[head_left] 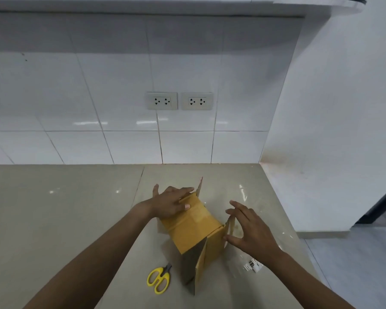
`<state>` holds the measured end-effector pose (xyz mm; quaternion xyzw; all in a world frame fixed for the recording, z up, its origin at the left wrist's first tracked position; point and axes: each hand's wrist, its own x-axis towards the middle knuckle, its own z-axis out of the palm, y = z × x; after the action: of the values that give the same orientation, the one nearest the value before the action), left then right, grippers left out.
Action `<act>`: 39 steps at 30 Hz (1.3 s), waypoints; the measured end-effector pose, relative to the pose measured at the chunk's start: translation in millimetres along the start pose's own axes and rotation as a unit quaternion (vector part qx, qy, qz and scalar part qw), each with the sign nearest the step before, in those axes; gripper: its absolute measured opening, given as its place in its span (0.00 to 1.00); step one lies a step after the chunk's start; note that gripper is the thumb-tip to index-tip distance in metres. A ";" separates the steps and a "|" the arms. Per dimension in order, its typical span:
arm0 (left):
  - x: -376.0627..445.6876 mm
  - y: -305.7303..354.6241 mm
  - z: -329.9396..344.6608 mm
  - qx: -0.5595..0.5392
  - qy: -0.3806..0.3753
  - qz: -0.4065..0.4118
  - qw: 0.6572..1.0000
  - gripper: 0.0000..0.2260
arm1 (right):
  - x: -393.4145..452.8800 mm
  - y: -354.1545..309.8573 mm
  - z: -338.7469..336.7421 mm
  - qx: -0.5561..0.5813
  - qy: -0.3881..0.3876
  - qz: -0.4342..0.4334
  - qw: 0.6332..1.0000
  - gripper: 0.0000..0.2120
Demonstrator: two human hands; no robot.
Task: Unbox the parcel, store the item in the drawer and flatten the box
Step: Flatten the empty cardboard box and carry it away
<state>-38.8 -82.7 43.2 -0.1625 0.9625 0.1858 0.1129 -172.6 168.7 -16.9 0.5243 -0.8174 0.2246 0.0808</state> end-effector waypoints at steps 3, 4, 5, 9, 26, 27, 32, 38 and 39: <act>-3.2 -2.5 3.9 0.000 0.016 -0.003 1.000 0.24 | 0.0 -0.2 3.4 -0.022 0.046 -0.014 0.999 0.26; -4.1 -1.8 3.1 0.000 0.022 -0.005 1.000 0.23 | 0.5 -0.7 4.6 -0.034 0.057 -0.021 0.998 0.25; -4.4 -0.7 1.7 0.002 0.030 -0.006 1.000 0.22 | 1.1 -0.8 5.6 -0.044 0.068 -0.029 0.996 0.24; -0.5 8.7 -3.2 0.060 0.056 0.002 0.997 0.22 | 0.0 -2.7 7.7 -0.089 0.115 -0.057 0.988 0.24; -6.7 14.4 26.4 0.076 0.141 -0.123 0.979 0.36 | -29.6 -53.5 6.8 0.388 0.033 0.171 0.905 0.19; -7.6 11.0 26.5 0.075 0.135 -0.122 0.980 0.39 | -24.6 -56.5 3.2 0.457 0.032 0.245 0.855 0.18; -7.1 3.6 31.0 0.122 0.148 -0.084 0.978 0.50 | -0.7 -56.9 -5.2 0.452 -0.132 0.480 0.740 0.12; -7.8 -1.7 27.5 0.134 0.124 -0.103 0.978 0.31 | 4.6 -64.2 -9.1 0.518 -0.110 0.497 0.688 0.10; -8.4 -1.9 28.0 0.136 0.126 -0.104 0.977 0.31 | 4.0 -65.0 -9.2 0.524 -0.080 0.497 0.688 0.08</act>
<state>-26.0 -71.1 19.5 -0.2671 0.9630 0.0181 0.0307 -117.2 146.8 11.1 0.0148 -0.7113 0.5804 -0.3962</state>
